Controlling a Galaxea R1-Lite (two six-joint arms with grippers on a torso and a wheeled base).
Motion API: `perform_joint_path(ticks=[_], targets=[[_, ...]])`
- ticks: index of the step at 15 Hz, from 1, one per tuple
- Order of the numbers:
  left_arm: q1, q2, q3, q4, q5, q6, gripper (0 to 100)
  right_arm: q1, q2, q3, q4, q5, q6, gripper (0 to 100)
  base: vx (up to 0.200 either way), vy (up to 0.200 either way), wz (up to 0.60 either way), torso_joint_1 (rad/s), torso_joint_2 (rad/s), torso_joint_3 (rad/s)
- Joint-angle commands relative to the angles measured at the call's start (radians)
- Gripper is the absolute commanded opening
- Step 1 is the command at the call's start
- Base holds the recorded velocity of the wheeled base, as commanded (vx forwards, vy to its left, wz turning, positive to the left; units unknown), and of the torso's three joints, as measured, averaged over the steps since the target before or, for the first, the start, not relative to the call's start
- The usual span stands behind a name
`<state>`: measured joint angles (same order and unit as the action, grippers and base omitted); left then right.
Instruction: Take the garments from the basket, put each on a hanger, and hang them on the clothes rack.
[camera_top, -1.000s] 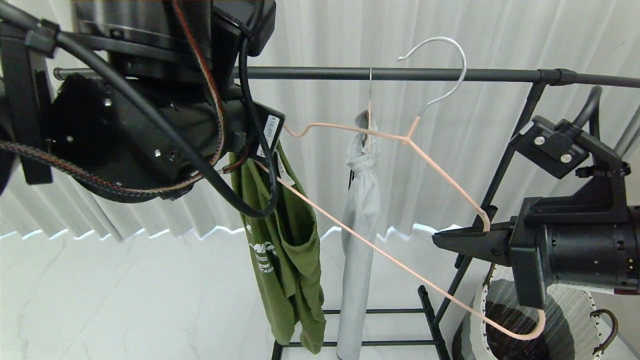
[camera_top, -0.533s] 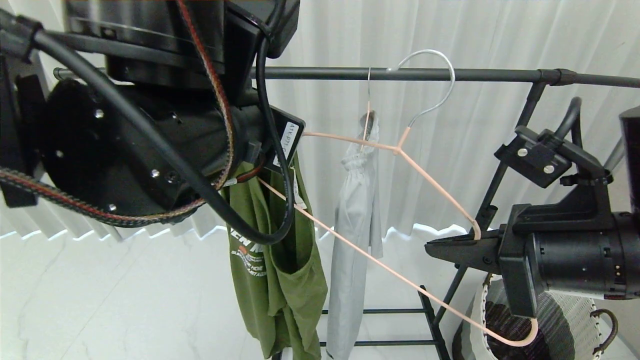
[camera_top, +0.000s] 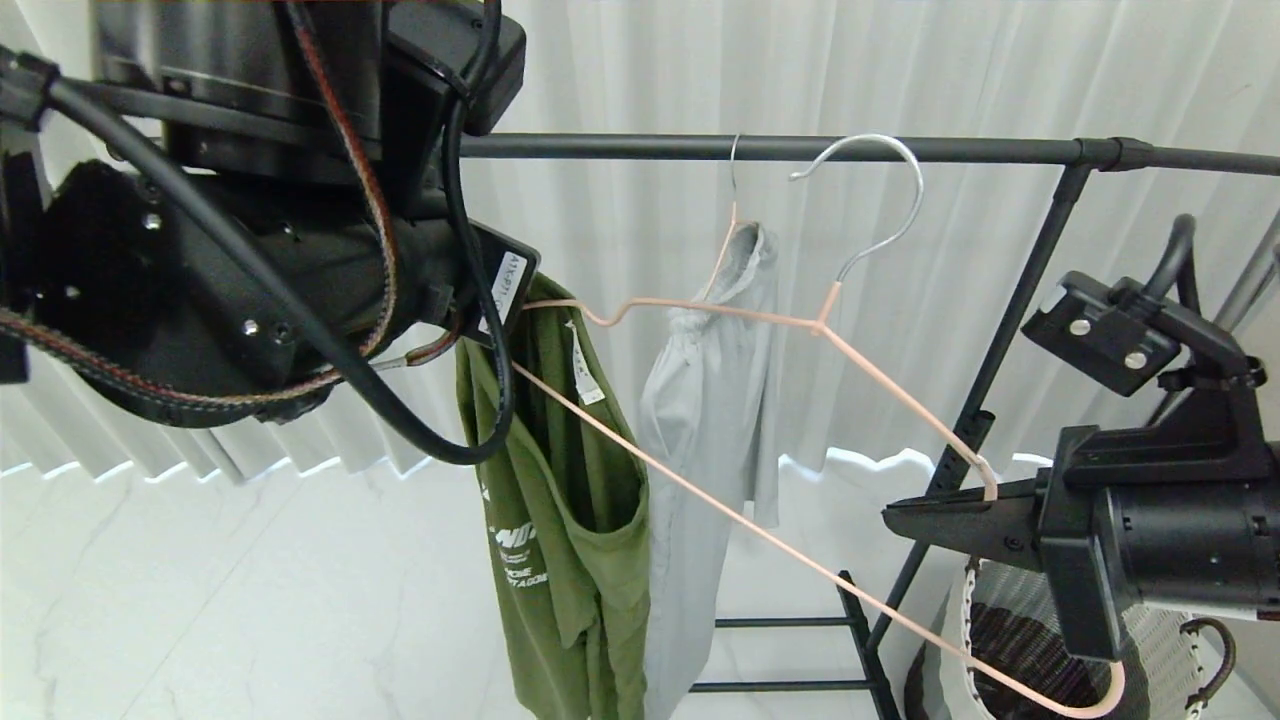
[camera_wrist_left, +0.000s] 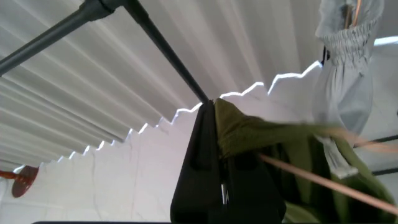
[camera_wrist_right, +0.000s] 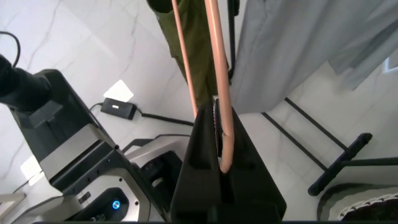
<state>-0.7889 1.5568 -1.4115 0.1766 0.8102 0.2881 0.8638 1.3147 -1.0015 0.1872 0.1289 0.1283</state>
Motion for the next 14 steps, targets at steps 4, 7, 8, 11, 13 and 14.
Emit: perform_joint_path(ticks=[4,7,8,11,13,14], targets=[[0.000,-0.034,0.063,0.020,0.001,0.000,0,-0.016,-0.020,-0.003,-0.008,-0.002,-0.003,0,0.000,0.000,0.00,0.000,0.00,0.000],[0.000,-0.041,0.065,0.023,0.001,0.000,0,-0.017,-0.017,0.000,-0.008,-0.028,-0.004,0,0.000,0.000,0.00,0.000,0.00,0.000],[0.000,-0.041,0.065,0.023,0.001,0.000,0,-0.017,-0.017,0.000,-0.008,-0.028,-0.004,0,0.000,0.000,0.00,0.000,0.00,0.000],[-0.084,-0.030,0.063,0.020,-0.005,-0.015,0,0.014,-0.012,0.000,-0.015,-0.020,-0.006,0,0.000,0.000,0.00,0.000,0.00,0.000],[-0.118,-0.024,0.062,0.020,-0.005,-0.038,0,0.029,0.003,0.000,-0.028,-0.018,-0.006,0,0.000,0.000,0.00,0.000,0.00,0.000],[-0.121,-0.024,0.063,0.020,-0.005,-0.041,0,0.038,0.012,-0.002,-0.037,-0.018,-0.006,0,0.000,0.000,0.00,0.000,0.00,0.000]])
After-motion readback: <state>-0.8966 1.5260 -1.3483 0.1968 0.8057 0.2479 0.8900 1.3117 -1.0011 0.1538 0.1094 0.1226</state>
